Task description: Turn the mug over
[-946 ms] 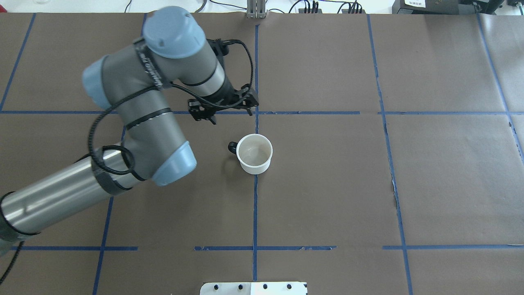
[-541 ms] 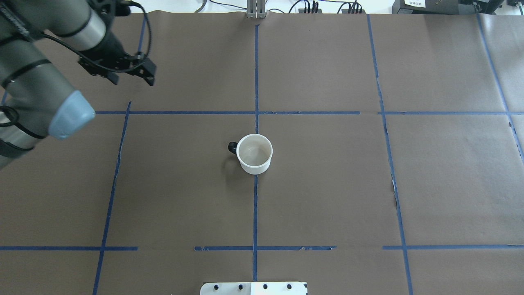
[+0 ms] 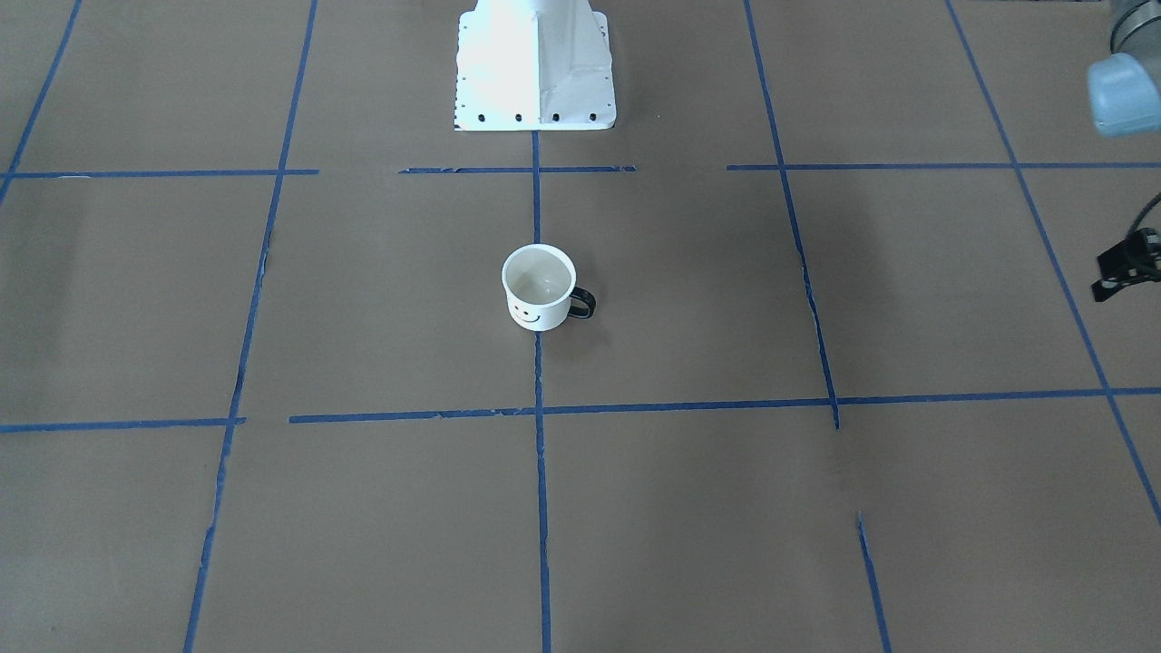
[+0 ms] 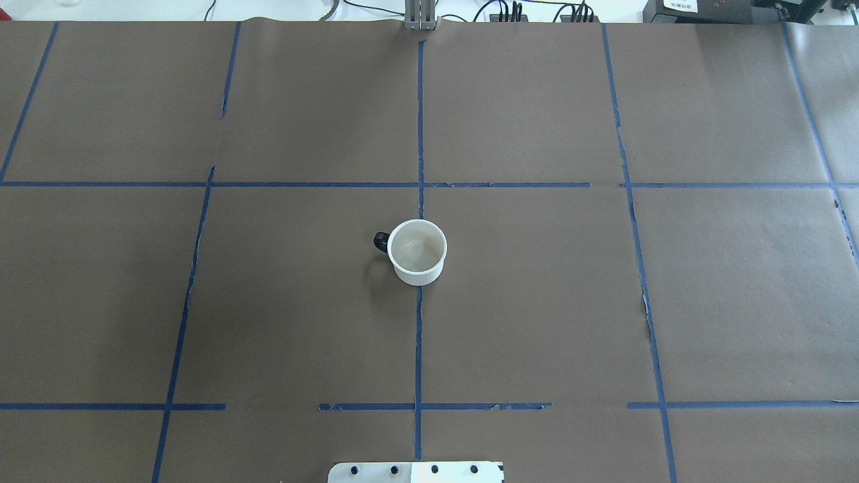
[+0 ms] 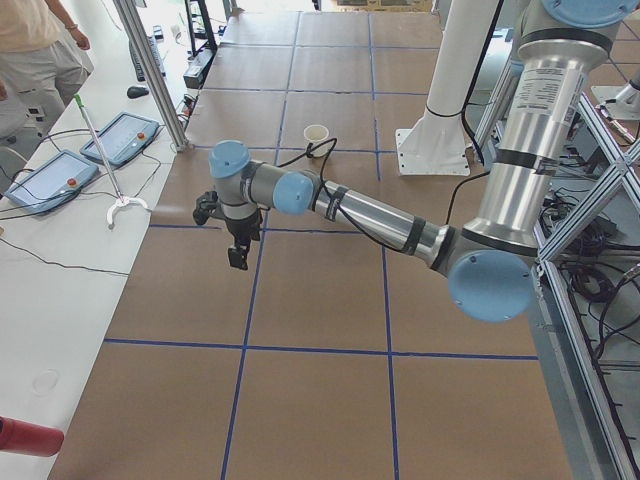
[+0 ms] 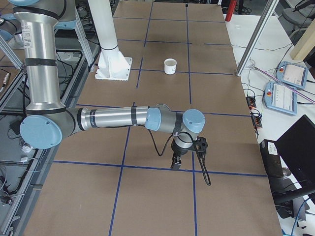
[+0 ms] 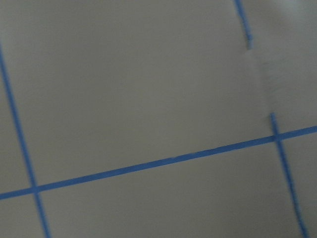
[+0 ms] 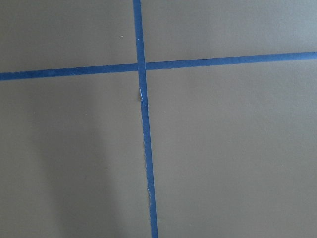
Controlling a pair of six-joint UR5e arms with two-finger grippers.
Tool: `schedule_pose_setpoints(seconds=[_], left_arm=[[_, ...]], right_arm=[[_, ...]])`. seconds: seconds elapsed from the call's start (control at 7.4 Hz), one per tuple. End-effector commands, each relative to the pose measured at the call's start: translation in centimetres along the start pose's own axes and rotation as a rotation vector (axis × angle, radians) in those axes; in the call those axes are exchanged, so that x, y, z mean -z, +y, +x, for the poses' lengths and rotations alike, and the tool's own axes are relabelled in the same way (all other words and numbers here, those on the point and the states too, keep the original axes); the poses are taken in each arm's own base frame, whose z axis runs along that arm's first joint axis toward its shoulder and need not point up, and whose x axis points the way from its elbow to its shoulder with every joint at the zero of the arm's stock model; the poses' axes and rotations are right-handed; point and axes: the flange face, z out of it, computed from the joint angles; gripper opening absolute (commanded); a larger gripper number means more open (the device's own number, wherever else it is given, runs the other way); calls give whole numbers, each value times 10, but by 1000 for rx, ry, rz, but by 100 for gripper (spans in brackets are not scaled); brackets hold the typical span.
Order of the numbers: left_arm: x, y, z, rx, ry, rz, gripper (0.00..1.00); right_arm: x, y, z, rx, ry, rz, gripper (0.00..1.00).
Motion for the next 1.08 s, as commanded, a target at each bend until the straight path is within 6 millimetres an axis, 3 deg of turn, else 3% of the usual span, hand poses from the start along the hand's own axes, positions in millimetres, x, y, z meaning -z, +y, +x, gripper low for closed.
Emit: schedule_pose_setpoints(seconds=[0.0,0.27,0.41,0.95], left_arm=[[-15,65,-115,52,45,-29,100],[-36,96,-130,51,82,-64,100],[-36,100,-130,33,82,-70,100],[-29,89,-124,18,71,-50,100]], right_arm=[[0,0,0,1,0,1,100],[0,0,0,1,0,1,100],[0,0,0,1,0,1,100],[0,0,0,1,0,1,100]])
